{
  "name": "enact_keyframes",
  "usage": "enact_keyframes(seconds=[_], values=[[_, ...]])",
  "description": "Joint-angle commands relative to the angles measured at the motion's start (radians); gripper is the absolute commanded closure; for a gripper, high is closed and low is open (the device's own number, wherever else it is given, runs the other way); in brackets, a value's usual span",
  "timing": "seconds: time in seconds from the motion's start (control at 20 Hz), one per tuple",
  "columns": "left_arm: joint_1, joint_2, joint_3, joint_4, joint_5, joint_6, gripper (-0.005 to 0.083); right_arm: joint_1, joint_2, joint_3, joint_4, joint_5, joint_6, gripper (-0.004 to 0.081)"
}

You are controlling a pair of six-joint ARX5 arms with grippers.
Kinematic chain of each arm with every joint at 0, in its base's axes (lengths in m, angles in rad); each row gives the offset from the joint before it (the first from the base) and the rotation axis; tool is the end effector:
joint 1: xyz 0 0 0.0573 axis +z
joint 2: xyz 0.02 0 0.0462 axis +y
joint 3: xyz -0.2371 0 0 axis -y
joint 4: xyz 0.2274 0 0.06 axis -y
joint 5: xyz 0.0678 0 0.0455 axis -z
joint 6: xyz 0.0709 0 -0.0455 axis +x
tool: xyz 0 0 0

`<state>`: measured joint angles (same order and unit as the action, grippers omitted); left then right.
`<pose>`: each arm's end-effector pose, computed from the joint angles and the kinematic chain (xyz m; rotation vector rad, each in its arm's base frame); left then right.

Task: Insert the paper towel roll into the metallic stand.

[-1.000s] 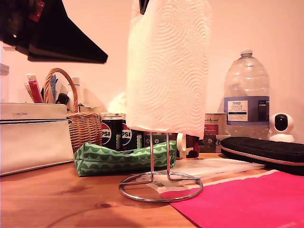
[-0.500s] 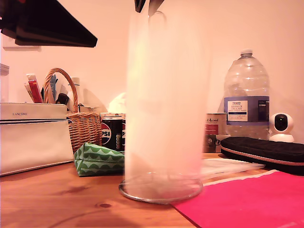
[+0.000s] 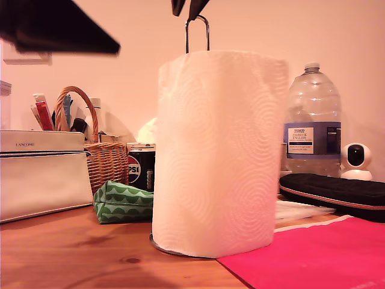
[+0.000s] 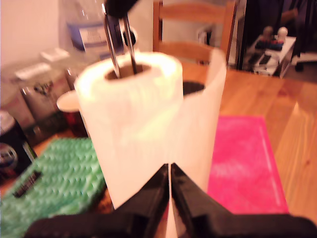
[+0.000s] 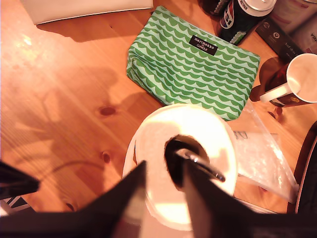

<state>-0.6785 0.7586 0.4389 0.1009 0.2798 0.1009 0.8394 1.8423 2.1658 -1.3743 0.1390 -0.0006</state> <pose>0.1554 -0.1504 0.2226 0.1377 0.1746 -0.9651 0.2402 0.2530 0.3413 -0.5038 0.9451 0.6340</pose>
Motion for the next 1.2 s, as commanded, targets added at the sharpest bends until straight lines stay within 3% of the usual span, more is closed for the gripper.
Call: enact_keyframes(seconds=[0.0, 0.5, 0.8, 0.95, 1.15], values=[[0.002, -0.024, -0.008, 0.011, -0.001, 0.005, 0.0797, 0.005, -0.044, -0.007, 0.009, 0.002, -0.001, 0.0787], [0.007, -0.093, -0.008, 0.010, -0.002, 0.005, 0.0797, 0.003, -0.088, 0.020, 0.169, 0.031, -0.002, 0.0780], [0.109, -0.091, -0.008, 0.000, 0.005, 0.004, 0.0797, -0.027, -0.094, 0.003, 0.244, 0.063, -0.050, 0.0780], [0.181, -0.091, -0.009, 0.000, 0.068, 0.005, 0.0797, -0.051, -0.107, -0.039, 0.309, 0.063, -0.050, 0.0780], [0.280, -0.091, -0.009, 0.000, 0.144, 0.005, 0.0797, -0.090, -0.184, -0.225, 0.469, 0.063, -0.058, 0.0780]])
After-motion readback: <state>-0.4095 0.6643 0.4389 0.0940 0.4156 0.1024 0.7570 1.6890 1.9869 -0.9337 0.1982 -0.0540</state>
